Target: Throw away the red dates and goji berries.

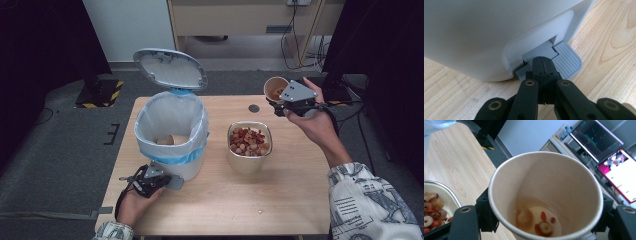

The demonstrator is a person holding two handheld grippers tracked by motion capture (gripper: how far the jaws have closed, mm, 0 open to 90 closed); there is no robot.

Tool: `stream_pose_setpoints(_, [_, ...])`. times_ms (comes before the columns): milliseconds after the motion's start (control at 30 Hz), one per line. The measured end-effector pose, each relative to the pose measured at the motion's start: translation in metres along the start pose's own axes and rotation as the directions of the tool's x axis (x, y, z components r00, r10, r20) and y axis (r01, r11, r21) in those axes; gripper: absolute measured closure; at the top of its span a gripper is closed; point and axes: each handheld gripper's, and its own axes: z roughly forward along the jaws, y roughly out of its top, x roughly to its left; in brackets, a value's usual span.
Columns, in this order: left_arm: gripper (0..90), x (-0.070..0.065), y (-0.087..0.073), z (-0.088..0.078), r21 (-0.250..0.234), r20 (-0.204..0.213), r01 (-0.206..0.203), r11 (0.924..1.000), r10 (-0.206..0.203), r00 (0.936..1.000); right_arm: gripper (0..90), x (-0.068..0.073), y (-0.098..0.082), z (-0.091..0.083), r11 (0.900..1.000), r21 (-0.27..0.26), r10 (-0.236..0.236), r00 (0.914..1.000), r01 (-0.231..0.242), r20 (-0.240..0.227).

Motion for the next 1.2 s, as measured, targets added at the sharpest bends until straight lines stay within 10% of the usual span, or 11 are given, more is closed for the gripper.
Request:
stream_pose_setpoints(733, [89.9, 0.000, 0.000, 0.000, 0.000, 0.000, 0.000, 1.0000, 0.000, 1.0000, 28.1, 0.014, -0.001, 0.002, 0.992, 0.009, -0.126, 0.9920, 0.126, -0.011])
stream_pose_setpoints(1200, [89.9, 0.000, 0.000, 0.000, 0.000, 0.001, 0.001, 1.0000, -0.001, 1.0000, 28.0, 0.022, -0.006, 0.002, 0.968, 0.063, -0.242, 0.9702, 0.242, -0.002])
